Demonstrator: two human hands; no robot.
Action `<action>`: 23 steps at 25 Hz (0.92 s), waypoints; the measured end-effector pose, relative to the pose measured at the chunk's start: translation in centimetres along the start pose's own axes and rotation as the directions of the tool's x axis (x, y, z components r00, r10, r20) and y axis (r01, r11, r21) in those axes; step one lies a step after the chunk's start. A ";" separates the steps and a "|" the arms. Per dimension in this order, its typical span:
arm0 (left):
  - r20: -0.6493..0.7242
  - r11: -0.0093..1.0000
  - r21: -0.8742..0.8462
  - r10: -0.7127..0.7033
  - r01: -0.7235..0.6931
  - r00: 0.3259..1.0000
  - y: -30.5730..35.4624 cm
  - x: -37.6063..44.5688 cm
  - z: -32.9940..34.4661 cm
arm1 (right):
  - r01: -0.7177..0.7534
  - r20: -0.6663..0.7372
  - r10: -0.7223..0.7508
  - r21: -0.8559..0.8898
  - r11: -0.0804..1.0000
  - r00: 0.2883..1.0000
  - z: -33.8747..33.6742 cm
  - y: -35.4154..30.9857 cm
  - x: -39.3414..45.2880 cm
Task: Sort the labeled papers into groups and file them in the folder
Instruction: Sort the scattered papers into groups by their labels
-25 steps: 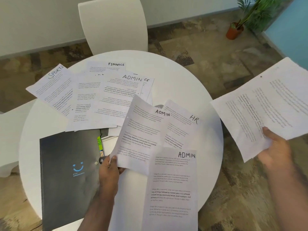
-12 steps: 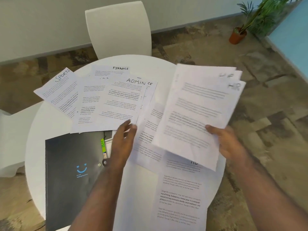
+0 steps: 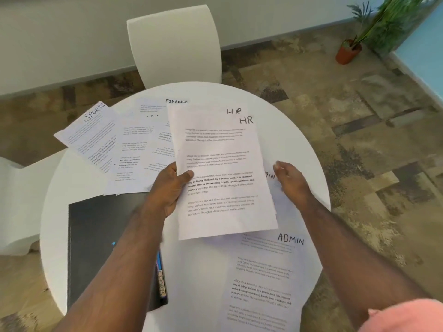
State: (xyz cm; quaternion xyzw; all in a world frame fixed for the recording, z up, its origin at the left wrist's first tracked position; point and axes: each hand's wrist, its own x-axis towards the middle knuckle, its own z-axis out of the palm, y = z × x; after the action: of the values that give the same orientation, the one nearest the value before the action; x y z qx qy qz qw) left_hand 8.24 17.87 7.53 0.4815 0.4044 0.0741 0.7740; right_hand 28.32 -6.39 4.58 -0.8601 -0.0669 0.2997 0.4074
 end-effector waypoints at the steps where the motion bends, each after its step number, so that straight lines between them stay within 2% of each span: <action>1: -0.025 1.000 0.007 0.010 -0.010 1.000 0.1 0.0 -0.3 | -0.003 -0.046 -0.010 -0.275 0.961 0.999 -0.2 1.8 1.2; 2: -0.049 1.000 0.016 0.017 -0.016 0.999 0.1 0.0 -0.4 | -0.014 -0.024 0.002 -0.487 0.873 1.000 -0.3 3.6 2.1; 4: -0.078 0.999 0.023 0.032 -0.030 0.996 0.3 -0.2 -0.6 | -0.021 0.058 0.082 -0.673 0.739 0.995 0.2 5.9 2.8; 7: -0.075 0.997 0.014 0.074 -0.073 0.994 0.5 -0.4 -1.1 | -0.014 0.053 0.083 -0.760 0.650 0.995 1.1 6.7 2.3; 12: -0.092 0.995 -0.011 0.096 -0.097 0.991 1.2 -1.2 -1.3 | 0.004 -0.016 -0.023 -0.729 0.684 1.000 1.7 5.7 1.7; 14: -0.098 0.994 -0.013 0.102 -0.104 0.990 1.5 -1.5 -1.3 | -0.051 -0.079 0.003 -0.606 0.794 0.997 2.0 5.5 1.4; 16: -0.100 0.994 -0.013 0.111 -0.113 0.989 1.8 -1.7 -1.4 | -0.152 -0.174 0.097 -0.341 0.928 0.980 2.1 5.0 1.0; 18: -0.102 0.993 -0.019 0.116 -0.119 0.988 1.9 -2.0 -1.6 | -0.183 -0.252 0.152 -0.103 0.978 0.956 1.6 4.1 0.6; 21: -0.099 0.991 -0.020 0.126 -0.129 0.987 2.1 -2.4 -1.7 | -0.106 -0.328 0.131 0.094 0.990 0.936 0.1 2.7 -0.1; 23: -0.104 0.990 -0.015 0.135 -0.137 0.985 2.4 -2.7 -1.5 | -0.002 -0.416 0.031 0.071 0.997 0.909 -1.2 2.0 -0.7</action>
State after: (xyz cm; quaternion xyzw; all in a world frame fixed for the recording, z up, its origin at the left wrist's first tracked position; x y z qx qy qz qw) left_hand 6.03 18.79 10.62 0.4949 0.4088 0.1559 0.7507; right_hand 28.23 -8.77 4.01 -0.8902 0.0391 0.1146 0.4391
